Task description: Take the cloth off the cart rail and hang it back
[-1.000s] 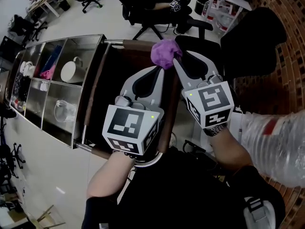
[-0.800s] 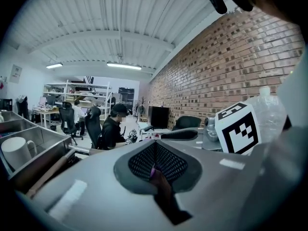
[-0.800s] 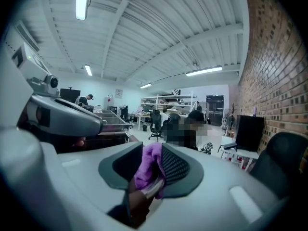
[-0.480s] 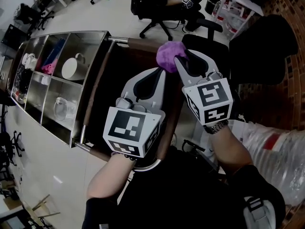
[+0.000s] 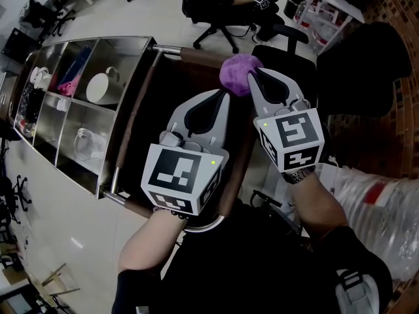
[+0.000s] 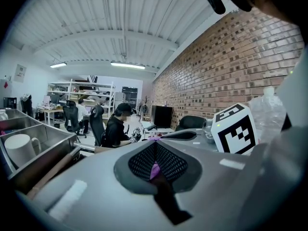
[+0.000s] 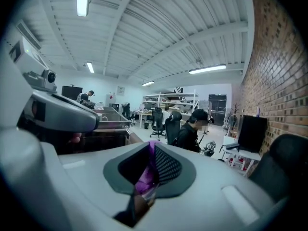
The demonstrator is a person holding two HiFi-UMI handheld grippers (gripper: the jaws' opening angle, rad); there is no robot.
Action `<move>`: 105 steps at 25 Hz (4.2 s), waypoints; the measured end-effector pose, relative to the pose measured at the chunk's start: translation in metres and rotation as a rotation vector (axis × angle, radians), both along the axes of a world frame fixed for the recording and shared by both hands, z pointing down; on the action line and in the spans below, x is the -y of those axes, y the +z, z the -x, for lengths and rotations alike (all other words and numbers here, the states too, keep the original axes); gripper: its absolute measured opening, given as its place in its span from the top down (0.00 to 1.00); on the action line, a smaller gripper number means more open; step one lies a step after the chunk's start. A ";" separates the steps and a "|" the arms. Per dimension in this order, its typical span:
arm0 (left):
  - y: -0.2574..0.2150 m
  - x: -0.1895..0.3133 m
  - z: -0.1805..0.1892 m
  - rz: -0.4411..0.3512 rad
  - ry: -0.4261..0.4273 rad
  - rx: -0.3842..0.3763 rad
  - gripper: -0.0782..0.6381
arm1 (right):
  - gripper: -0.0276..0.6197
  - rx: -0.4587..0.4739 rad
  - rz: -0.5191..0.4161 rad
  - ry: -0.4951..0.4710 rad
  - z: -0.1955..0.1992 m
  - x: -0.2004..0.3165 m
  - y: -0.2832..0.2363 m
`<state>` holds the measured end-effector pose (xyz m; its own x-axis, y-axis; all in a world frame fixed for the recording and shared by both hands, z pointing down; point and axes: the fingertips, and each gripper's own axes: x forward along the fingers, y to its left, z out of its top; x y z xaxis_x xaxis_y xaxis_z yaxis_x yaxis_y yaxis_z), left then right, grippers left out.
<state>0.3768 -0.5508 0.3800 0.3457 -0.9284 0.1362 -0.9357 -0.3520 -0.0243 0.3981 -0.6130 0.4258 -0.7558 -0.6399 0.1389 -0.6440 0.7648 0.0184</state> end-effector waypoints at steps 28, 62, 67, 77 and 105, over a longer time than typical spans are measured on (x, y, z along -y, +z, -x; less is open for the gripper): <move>-0.074 -0.155 0.010 -0.140 0.063 -0.040 0.90 | 0.92 0.032 -0.211 0.081 -0.011 -0.166 -0.118; -0.108 -0.367 0.020 -0.216 0.146 -0.075 0.90 | 0.92 0.050 -0.359 0.143 -0.016 -0.408 -0.183; -0.108 -0.374 0.016 -0.214 0.142 -0.089 0.90 | 0.92 0.038 -0.369 0.136 -0.023 -0.423 -0.188; -0.097 -0.378 0.009 -0.211 0.088 -0.098 0.90 | 0.92 0.068 -0.381 0.071 -0.040 -0.440 -0.185; -0.114 -0.385 -0.053 -0.225 -0.025 -0.041 0.89 | 0.92 0.033 -0.194 -0.027 -0.104 -0.458 -0.170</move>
